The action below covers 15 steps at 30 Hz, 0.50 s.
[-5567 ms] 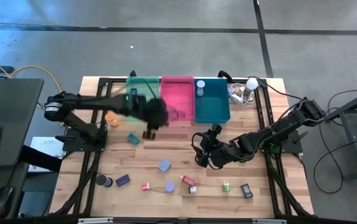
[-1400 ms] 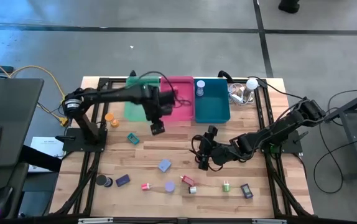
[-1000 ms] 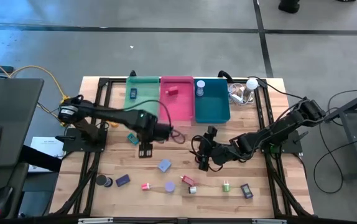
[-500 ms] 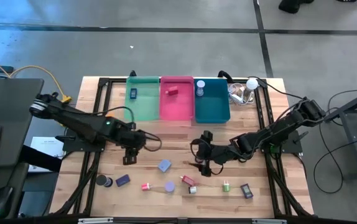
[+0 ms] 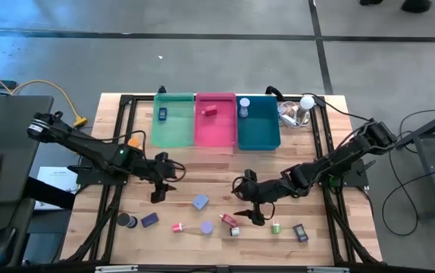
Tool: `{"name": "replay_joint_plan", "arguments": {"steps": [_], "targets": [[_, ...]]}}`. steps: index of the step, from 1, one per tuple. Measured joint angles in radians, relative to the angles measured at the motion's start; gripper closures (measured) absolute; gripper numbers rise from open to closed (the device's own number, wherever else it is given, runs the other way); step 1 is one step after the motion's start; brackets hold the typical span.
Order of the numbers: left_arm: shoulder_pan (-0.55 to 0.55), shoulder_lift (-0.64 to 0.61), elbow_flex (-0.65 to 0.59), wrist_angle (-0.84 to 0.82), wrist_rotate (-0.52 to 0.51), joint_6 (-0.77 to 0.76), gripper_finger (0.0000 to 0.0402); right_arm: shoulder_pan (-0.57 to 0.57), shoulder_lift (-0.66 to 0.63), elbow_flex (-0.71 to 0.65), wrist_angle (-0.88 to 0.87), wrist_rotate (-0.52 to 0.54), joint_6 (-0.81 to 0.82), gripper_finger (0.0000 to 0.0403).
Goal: Pick & Place Office items
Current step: Put the red hourglass into the dark blue bin
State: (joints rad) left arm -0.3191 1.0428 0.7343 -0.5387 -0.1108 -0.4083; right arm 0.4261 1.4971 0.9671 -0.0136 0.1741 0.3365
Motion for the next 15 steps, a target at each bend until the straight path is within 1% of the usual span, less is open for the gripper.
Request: {"name": "replay_joint_plan", "arguments": {"steps": [1,3,5,7,11,13,15], "targets": [[0.003,0.0,0.0,0.002,0.0,0.003,0.0201,-0.002,0.0,0.011,-0.008,-0.005,-0.001,0.0049],[0.008,0.0,0.0,0.007,0.001,0.011,0.0201,-0.017,0.0,0.059,-0.058,-0.056,0.006,0.0049],[0.012,0.0,0.0,0.008,0.0,0.011,0.0201,-0.027,0.0,0.136,-0.167,-0.086,0.028,0.0049],[0.016,0.0,0.0,0.008,0.0,0.011,0.0201,-0.028,0.0,0.226,-0.32,-0.082,0.041,0.0049],[0.018,0.0,0.0,0.009,0.001,0.011,0.0201,-0.037,0.0,0.376,-0.601,-0.028,0.102,0.005],[0.018,0.0,0.0,0.009,0.001,0.012,0.0201,-0.048,0.0,0.422,-0.712,-0.019,0.153,0.005],[0.018,0.0,0.0,0.009,0.001,0.012,0.0201,-0.06,0.0,0.438,-0.775,-0.017,0.188,0.005]]}}
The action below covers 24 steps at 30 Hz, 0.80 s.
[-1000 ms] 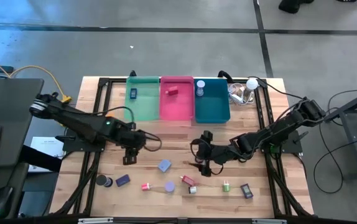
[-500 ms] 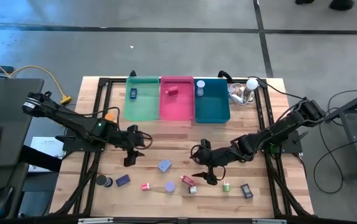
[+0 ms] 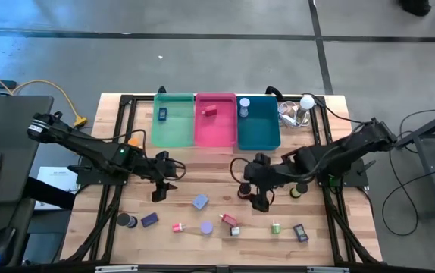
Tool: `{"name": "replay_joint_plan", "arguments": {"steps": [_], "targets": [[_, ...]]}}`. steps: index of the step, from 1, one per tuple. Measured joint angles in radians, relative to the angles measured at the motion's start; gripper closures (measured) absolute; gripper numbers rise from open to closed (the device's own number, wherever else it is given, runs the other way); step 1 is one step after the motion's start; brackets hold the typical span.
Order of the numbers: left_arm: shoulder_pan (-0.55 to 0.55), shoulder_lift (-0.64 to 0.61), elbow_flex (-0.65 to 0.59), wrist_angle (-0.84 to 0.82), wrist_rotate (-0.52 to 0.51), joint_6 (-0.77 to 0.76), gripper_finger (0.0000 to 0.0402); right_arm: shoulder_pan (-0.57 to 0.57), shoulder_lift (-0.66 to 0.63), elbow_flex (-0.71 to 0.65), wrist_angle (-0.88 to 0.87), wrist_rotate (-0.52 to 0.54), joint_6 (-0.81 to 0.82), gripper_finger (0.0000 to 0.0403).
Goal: Pick & Place Office items
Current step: Put the red hourglass into the dark blue bin
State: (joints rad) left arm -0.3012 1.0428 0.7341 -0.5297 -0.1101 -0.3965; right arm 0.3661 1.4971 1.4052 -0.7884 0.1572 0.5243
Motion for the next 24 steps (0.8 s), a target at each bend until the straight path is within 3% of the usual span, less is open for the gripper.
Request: {"name": "replay_joint_plan", "arguments": {"steps": [8,15,24], "targets": [[0.0,0.0,0.0,0.03,0.0,0.037,0.0201,-0.081,0.113,-0.001,-0.054,-0.112,-0.011,0.005],[0.0,0.0,0.0,0.039,0.0,0.038,0.0201,-0.115,0.203,-0.002,-0.134,-0.071,-0.076,0.005],[0.0,0.0,0.0,0.037,0.001,0.069,0.0201,-0.113,0.222,-0.002,-0.123,-0.079,-0.083,0.005]]}}
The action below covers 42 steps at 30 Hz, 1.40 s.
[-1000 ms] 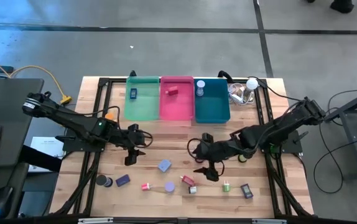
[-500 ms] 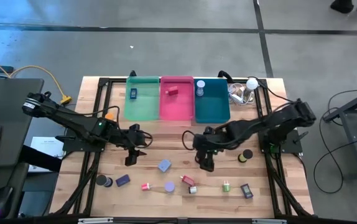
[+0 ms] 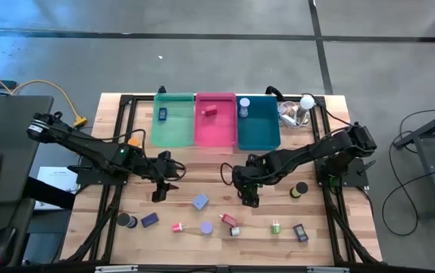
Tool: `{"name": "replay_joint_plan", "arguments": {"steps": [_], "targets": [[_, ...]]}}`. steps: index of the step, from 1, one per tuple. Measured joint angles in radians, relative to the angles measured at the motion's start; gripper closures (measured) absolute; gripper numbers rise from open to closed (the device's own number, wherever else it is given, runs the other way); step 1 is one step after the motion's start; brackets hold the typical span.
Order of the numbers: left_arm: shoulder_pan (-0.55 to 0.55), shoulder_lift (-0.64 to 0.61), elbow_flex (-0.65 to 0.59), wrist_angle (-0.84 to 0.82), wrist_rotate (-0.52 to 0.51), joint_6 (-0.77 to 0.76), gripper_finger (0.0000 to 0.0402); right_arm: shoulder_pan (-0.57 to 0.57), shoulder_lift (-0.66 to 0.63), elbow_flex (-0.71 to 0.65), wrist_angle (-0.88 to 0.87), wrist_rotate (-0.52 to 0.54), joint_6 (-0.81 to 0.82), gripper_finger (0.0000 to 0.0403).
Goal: Pick & Place Office items
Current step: Put the red hourglass into the dark blue bin
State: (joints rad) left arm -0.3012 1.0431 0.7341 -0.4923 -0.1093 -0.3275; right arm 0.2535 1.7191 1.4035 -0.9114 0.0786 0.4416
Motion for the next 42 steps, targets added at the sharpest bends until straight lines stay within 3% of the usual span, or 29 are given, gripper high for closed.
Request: {"name": "replay_joint_plan", "arguments": {"steps": [27,31,40,42], "targets": [[0.0,0.032,-0.005,0.01,0.0,0.021,0.0201,0.002,0.14,0.0,0.014,-0.005,0.0,0.0057],[0.0,0.059,-0.005,0.01,0.0,0.021,0.0201,0.002,0.14,0.0,0.01,-0.004,0.0,0.0089],[-0.003,0.086,-0.005,0.029,0.003,0.016,0.0201,-0.005,0.139,0.0,0.009,-0.003,-0.002,0.0206],[-0.003,0.086,-0.005,0.03,0.003,0.016,0.0201,-0.005,0.139,0.0,0.009,-0.003,-0.002,0.0207]]}}
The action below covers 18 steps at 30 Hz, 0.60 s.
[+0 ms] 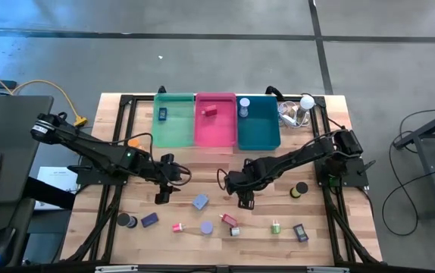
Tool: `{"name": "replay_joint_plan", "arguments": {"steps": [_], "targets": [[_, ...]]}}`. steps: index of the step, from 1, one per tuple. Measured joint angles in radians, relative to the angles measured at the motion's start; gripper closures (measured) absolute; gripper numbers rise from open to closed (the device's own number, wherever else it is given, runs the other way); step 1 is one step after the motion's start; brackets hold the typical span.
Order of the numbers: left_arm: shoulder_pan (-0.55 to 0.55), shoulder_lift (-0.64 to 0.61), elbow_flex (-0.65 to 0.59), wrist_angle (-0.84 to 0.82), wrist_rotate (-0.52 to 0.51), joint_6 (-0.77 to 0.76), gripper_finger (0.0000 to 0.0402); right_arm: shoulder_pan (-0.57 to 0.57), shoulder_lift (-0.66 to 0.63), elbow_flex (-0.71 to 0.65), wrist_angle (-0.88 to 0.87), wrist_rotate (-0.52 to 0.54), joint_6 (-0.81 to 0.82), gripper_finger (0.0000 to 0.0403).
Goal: Pick & Place Office items
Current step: Put the red hourglass into the dark blue bin
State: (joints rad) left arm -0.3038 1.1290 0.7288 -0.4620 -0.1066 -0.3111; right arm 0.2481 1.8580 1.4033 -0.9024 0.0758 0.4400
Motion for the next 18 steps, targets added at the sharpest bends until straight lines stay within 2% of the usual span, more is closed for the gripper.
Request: {"name": "replay_joint_plan", "arguments": {"steps": [7,11,18], "targets": [[0.0,0.0,0.0,-0.001,0.001,-0.001,0.0201,0.0,0.0,0.0,-0.002,0.001,0.0,0.0206],[0.0,0.0,0.0,-0.001,0.003,-0.002,0.0201,0.0,0.0,0.0,-0.021,0.0,0.005,0.0193],[0.0,0.0,0.0,-0.001,0.003,-0.003,0.0201,0.0,-0.003,0.001,-0.06,-0.003,0.0,0.0206]]}}
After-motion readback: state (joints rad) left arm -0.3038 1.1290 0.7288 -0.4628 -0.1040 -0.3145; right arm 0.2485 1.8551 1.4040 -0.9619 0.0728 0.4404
